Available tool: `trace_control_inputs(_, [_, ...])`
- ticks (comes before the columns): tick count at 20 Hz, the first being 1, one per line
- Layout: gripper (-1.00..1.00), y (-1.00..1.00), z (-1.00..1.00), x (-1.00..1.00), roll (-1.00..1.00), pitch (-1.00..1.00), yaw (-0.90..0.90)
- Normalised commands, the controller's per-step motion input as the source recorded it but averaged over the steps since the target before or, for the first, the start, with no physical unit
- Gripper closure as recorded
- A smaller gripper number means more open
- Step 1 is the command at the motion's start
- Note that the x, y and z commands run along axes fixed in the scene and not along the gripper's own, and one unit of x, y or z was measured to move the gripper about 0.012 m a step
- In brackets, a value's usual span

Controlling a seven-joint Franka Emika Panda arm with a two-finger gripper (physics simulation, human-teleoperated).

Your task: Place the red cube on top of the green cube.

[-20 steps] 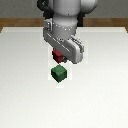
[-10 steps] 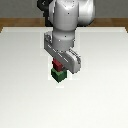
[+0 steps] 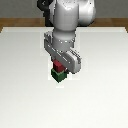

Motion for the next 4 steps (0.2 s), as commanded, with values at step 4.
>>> trace_control_inputs(4, [-1.0, 0.0, 0.0, 0.0, 0.0, 0.0, 0.0])
